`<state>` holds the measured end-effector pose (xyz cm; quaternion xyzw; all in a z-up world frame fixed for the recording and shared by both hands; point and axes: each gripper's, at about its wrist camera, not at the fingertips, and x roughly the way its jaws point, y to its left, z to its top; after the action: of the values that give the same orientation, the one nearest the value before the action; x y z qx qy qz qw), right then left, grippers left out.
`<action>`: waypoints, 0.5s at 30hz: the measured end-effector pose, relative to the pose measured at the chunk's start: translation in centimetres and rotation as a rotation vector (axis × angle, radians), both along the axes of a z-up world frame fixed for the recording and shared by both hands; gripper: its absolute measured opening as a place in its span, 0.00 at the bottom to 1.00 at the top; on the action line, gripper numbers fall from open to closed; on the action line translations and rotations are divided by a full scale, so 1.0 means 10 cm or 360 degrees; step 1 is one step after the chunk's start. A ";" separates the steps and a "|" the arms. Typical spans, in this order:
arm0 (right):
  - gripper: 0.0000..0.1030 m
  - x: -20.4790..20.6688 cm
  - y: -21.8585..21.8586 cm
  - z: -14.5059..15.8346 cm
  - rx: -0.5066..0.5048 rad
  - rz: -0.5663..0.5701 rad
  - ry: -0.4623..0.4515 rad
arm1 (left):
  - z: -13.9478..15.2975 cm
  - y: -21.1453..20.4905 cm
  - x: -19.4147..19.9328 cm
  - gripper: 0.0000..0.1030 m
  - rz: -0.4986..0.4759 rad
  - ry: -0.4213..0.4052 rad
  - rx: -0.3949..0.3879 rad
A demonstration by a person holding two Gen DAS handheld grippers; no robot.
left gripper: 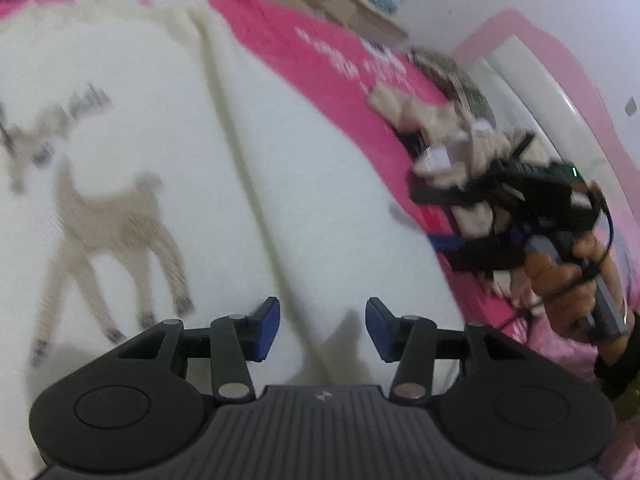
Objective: Fold clothes
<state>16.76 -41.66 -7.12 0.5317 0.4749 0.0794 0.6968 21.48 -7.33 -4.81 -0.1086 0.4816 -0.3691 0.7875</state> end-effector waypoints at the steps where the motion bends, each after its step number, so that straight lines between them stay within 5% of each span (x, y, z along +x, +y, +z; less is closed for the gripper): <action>1: 0.47 -0.02 -0.02 0.01 0.0041 -0.0002 -0.0025 | 0.06 0.02 -0.01 0.48 0.0014 -0.0043 -0.0015; 7: 0.50 -0.02 -0.05 0.06 0.0185 0.0009 -0.0133 | 0.26 -0.30 -0.01 0.52 -0.0148 -0.0104 -0.0122; 15: 0.59 0.16 0.25 0.16 0.0253 0.0152 -0.0232 | 0.14 -0.81 0.01 0.51 -0.0208 -0.0035 -0.0060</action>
<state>18.39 -39.14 -5.55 0.5548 0.4400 0.1885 0.6805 21.62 -15.38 -3.37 -0.0878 0.4718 -0.4298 0.7648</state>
